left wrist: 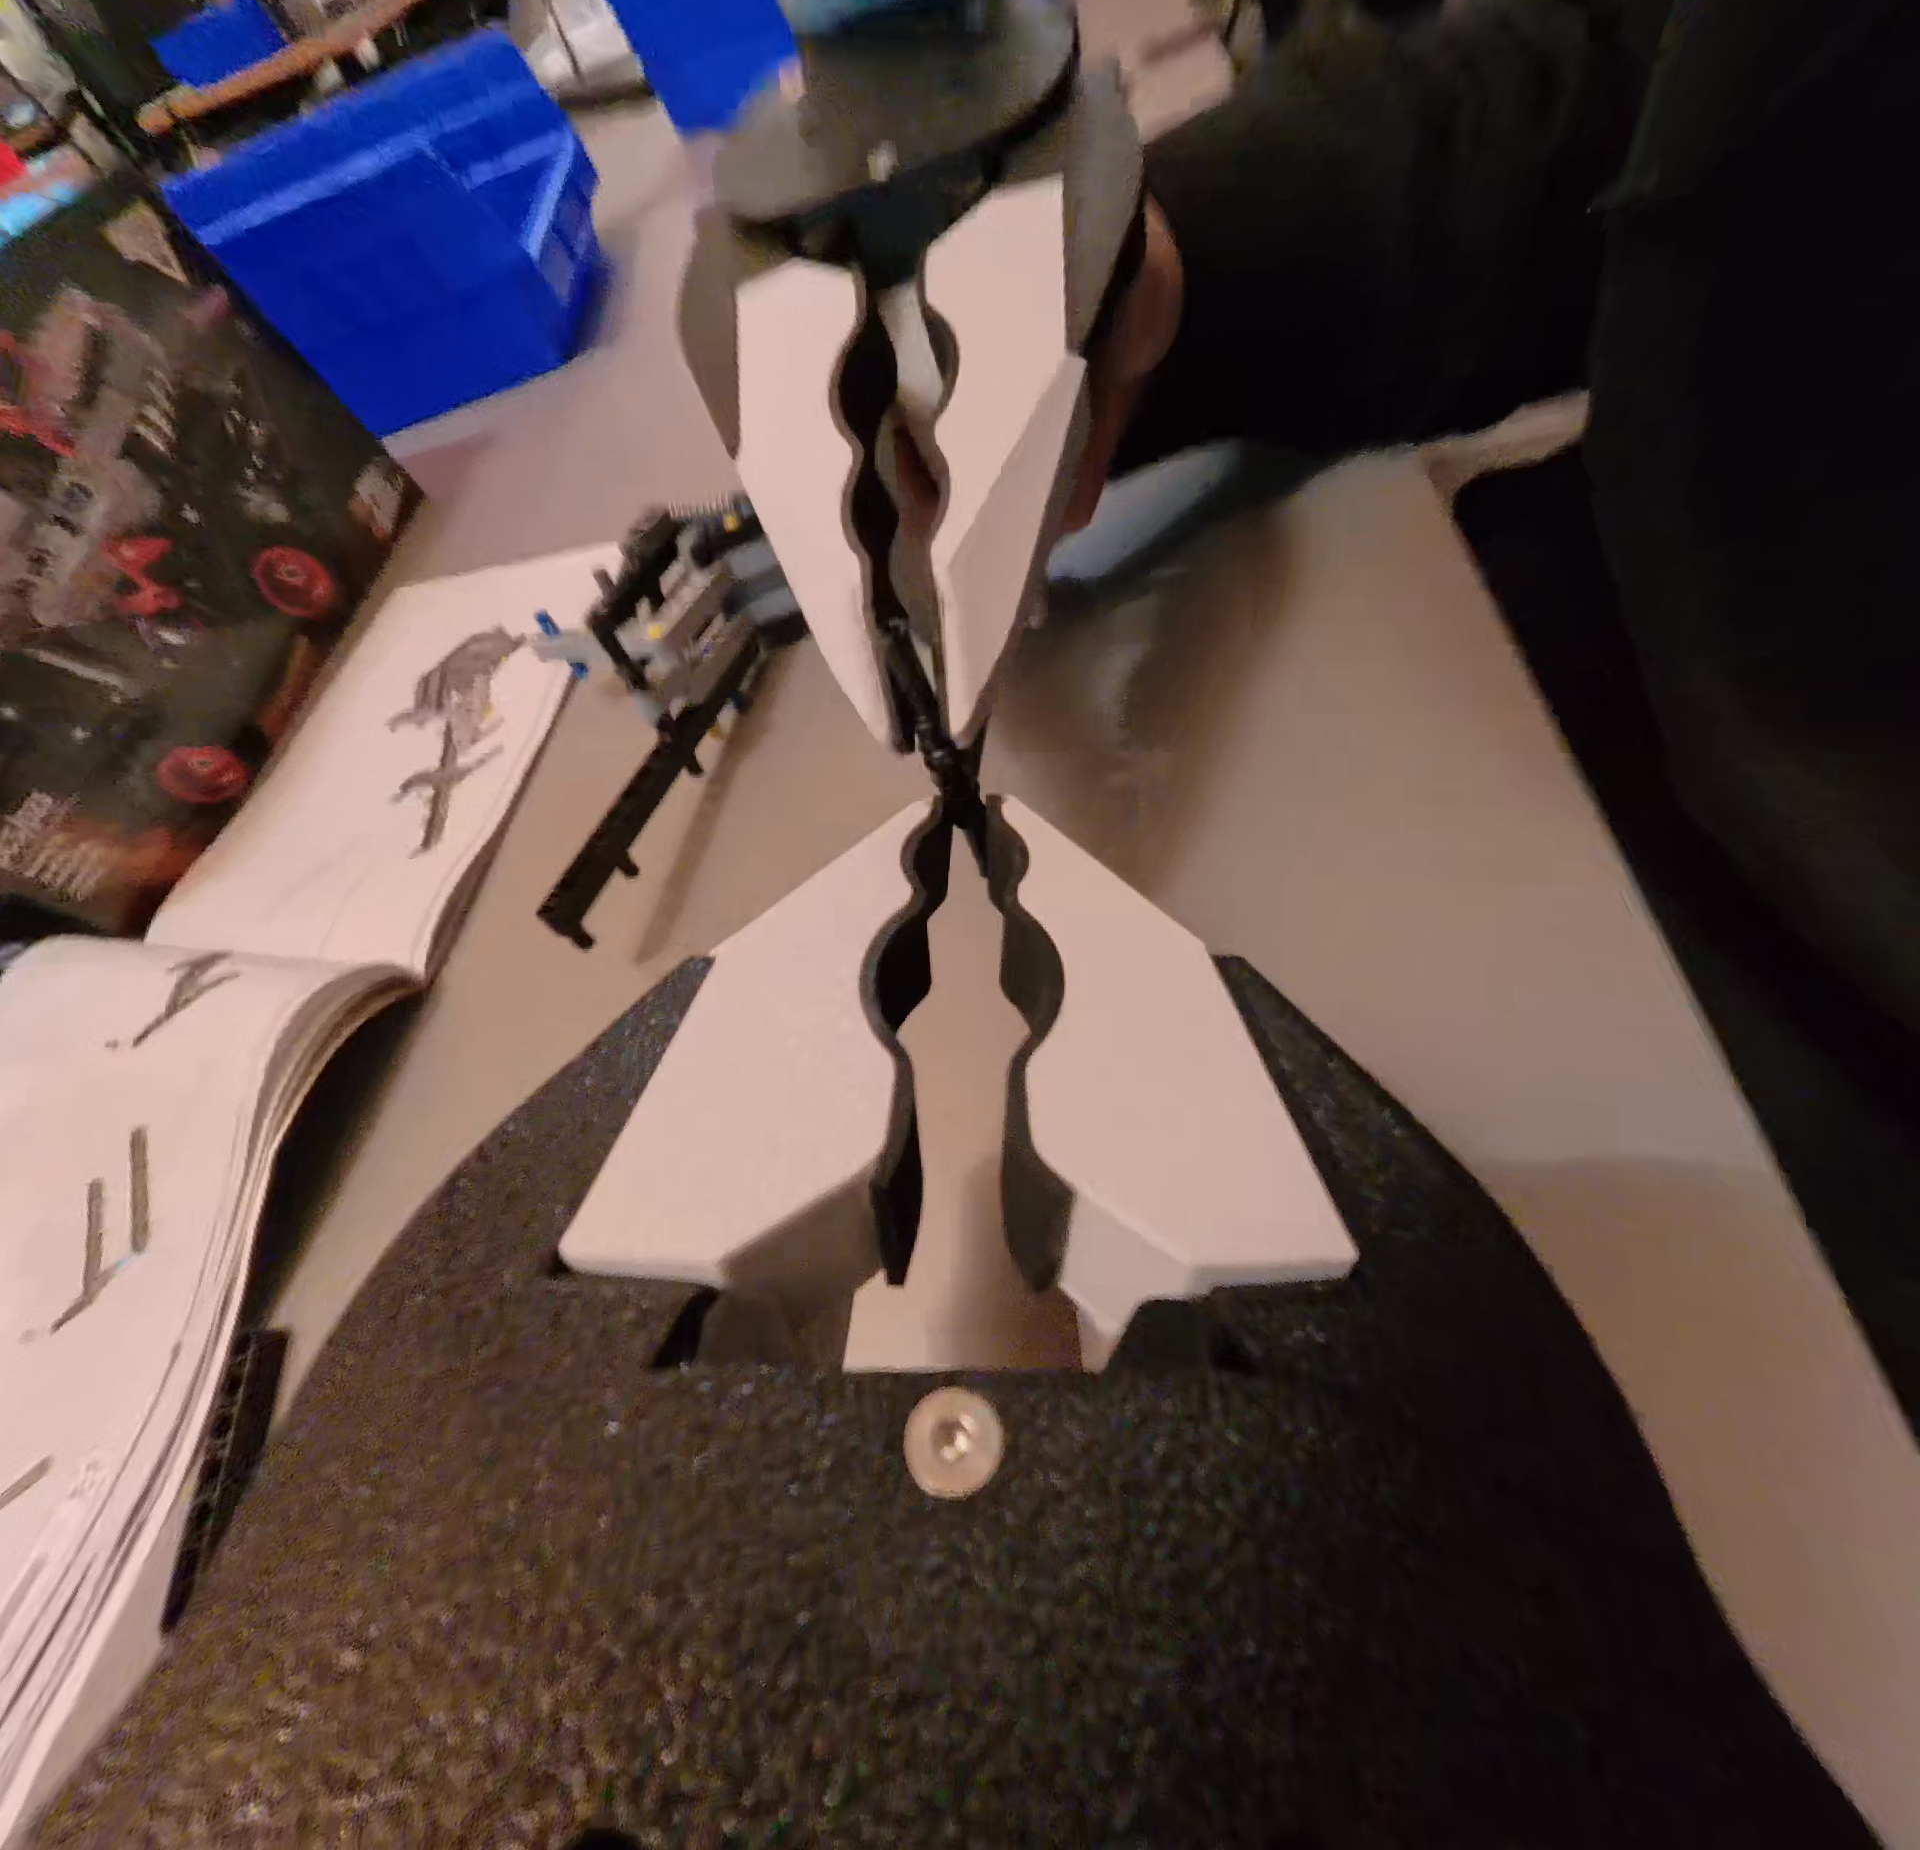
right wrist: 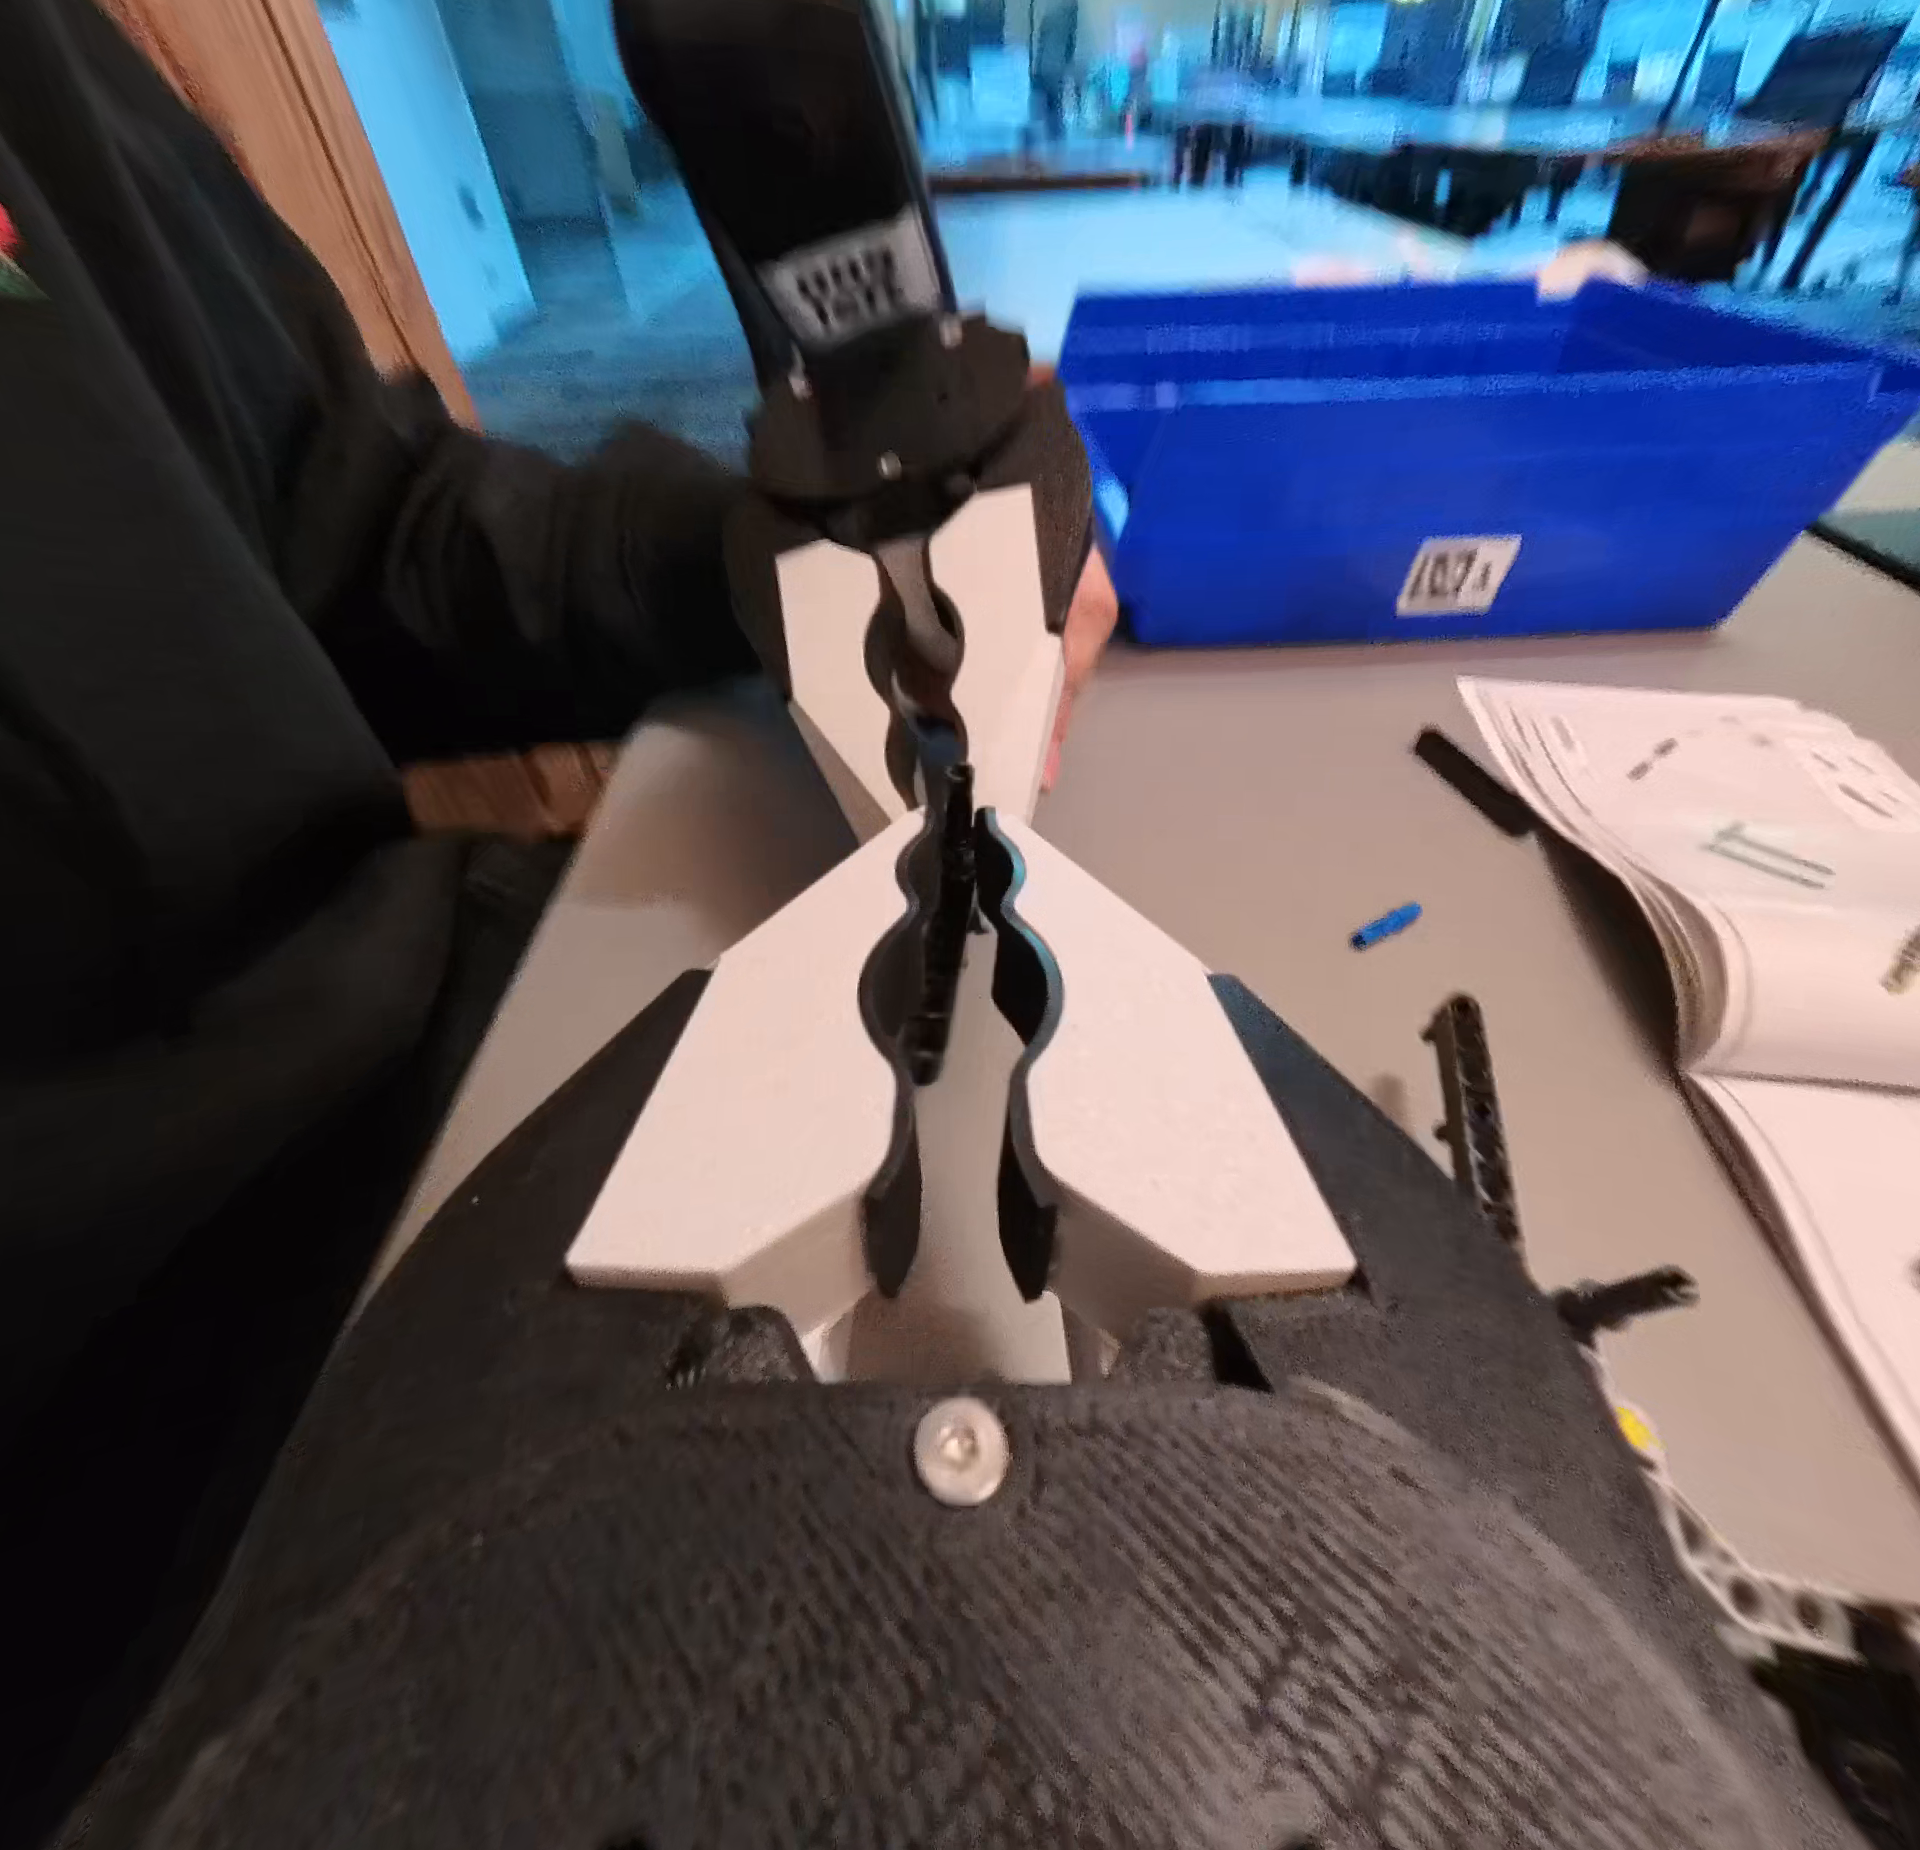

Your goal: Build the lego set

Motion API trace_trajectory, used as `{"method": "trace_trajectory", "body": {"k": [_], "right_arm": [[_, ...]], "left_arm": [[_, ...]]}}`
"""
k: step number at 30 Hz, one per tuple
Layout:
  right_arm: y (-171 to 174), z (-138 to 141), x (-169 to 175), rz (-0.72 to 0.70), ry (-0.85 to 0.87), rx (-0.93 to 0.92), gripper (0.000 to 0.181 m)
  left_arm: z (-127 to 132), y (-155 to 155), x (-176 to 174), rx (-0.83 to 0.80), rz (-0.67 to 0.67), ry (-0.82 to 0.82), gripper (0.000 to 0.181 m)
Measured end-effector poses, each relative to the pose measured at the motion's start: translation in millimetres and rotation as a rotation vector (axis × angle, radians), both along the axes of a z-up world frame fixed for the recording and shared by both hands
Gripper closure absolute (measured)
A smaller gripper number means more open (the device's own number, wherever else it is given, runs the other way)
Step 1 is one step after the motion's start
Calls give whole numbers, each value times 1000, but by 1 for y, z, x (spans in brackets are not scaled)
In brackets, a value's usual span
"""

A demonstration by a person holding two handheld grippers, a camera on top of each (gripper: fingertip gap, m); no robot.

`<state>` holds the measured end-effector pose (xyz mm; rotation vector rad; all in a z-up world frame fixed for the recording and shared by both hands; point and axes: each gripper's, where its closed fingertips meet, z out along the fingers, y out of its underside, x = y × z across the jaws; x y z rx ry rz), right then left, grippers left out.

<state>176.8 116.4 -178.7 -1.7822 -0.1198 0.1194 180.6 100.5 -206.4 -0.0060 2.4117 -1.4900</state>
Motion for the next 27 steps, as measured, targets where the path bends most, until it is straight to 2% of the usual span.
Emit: {"method": "trace_trajectory", "body": {"k": [2,5,8,11,16,18,20,22,27], "right_arm": [[-3,-11,4,-28,-87,-97,178],[-14,-4,10,-53,-72,-79,177],[-15,-11,12,-65,-88,-109,177],[-14,2,11,-61,-34,-13,177],[-9,-9,7,-36,-43,-53,177],[-5,-21,7,-45,-106,-129,177],[-5,-15,9,-52,-90,-89,177],[-6,-4,10,-54,-43,-18,178],[-6,-3,11,-47,-42,-11,178]], "left_arm": [[-8,3,3,18,29,-9,177],[21,9,6,-182,46,8,178],[19,8,8,-178,47,6,178],[30,8,7,-261,39,32,178],[35,5,4,-308,22,63,178],[28,3,4,-236,27,34,177],[29,9,4,-204,34,20,177],[30,14,6,-204,45,15,177],[32,14,6,-247,52,25,177]]}}
